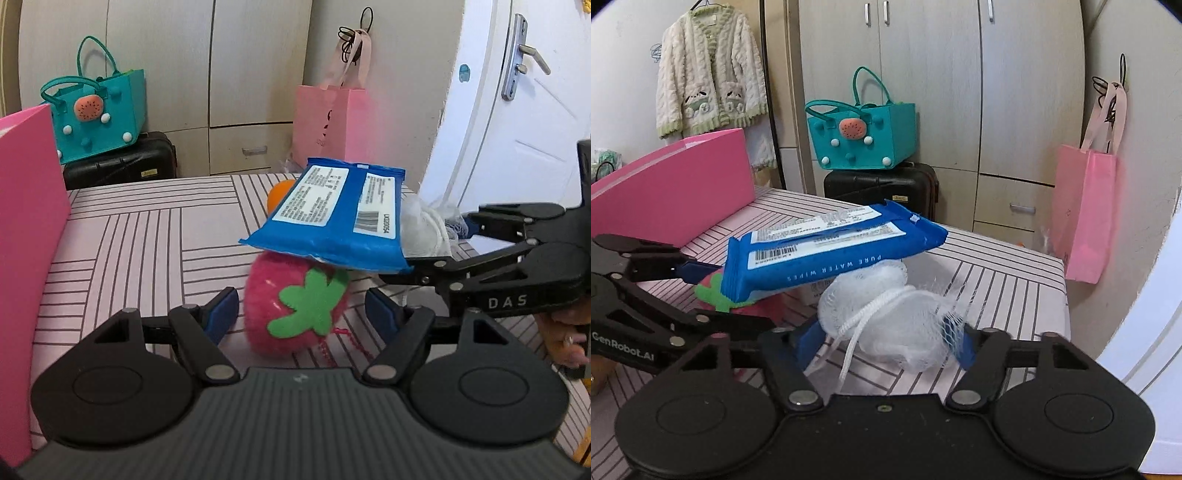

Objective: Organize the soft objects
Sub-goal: 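Close the left gripper on the red strawberry pouch while the right gripper grasps the white bath puff, then lift the strawberry pouch and bath puff with both grippers and carry them over the shoebox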

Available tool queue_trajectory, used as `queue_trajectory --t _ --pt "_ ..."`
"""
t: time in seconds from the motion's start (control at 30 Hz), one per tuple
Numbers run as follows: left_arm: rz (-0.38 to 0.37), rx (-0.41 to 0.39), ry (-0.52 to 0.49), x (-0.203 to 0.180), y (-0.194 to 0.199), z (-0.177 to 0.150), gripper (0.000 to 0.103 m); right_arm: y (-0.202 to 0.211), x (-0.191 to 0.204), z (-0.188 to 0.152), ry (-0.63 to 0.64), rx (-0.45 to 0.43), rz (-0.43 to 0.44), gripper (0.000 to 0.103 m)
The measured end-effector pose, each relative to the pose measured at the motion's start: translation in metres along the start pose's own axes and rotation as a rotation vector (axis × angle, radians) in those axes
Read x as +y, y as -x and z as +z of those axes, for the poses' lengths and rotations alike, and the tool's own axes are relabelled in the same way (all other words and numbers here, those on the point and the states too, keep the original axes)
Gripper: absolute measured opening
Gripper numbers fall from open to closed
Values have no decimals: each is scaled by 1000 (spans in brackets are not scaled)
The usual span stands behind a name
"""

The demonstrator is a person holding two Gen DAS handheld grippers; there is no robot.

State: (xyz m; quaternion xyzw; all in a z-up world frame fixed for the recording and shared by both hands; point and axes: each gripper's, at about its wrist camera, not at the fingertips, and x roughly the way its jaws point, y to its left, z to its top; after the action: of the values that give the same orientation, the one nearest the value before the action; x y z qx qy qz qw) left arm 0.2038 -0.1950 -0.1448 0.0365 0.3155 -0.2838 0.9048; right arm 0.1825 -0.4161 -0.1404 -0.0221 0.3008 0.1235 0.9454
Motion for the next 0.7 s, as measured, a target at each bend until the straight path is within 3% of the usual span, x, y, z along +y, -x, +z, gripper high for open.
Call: queue_trajectory --t 0.07,0.13,0.2,0.33,0.7 --pt "6 1 1 -1 -2 1 73 1 1 -2 -11 -3 -11 51" --pt "28 0 -4 -3 -3 1 69 4 3 -5 -13 -2 -24 33" --pt "43 -3 -15 -3 -3 1 64 8 7 -6 -17 -12 -52 27" --pt "70 -6 -32 -2 0 0 48 19 13 -12 -28 -26 -72 24" --pt "25 -7 -27 -6 27 -14 44 44 36 -26 -72 -28 -69 23"
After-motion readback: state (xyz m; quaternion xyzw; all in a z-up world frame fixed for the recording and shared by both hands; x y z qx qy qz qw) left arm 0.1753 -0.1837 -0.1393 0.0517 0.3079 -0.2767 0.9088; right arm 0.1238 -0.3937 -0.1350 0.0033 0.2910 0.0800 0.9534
